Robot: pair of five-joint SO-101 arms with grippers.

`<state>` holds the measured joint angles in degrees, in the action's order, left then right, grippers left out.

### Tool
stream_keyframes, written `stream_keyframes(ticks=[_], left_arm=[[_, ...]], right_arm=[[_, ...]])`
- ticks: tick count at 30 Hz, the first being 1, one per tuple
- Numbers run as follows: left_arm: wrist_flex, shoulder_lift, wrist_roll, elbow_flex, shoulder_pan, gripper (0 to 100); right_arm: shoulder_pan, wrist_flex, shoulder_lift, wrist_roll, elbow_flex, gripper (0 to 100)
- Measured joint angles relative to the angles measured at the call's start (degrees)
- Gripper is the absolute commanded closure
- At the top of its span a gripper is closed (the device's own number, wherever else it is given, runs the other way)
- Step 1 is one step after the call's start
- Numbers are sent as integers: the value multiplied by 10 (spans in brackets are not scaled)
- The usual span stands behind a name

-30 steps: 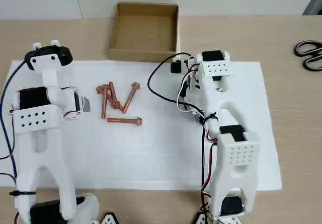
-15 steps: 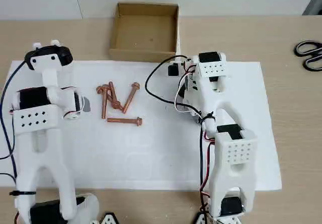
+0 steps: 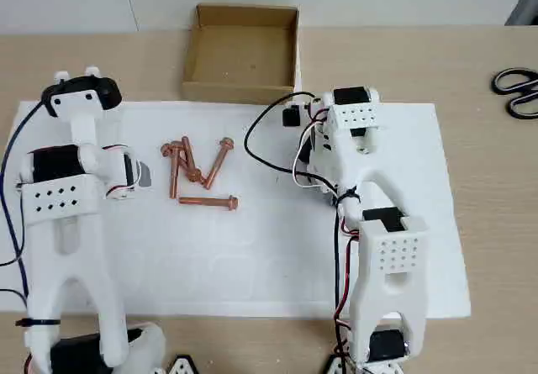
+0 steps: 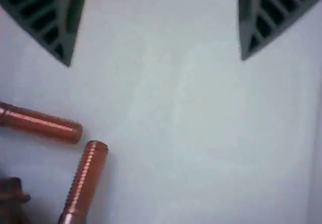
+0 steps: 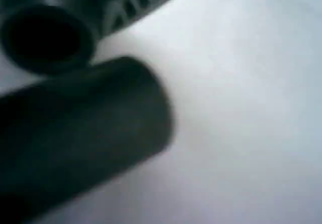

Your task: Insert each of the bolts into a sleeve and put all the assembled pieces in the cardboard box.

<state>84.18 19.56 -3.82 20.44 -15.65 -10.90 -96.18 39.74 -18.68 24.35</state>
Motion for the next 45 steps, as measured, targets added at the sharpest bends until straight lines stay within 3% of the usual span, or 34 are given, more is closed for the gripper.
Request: stream_keyframes(ticks=[17, 32, 45], left_arm=[[9, -25, 58, -25, 0, 797], [55, -440, 39, -346, 80, 797], [53, -618, 24, -531, 83, 821]], right_arm=[[-9, -18, -140, -1, -11, 995], [-12, -20, -247, 30, -104, 995], [-14, -20, -249, 47, -104, 995]])
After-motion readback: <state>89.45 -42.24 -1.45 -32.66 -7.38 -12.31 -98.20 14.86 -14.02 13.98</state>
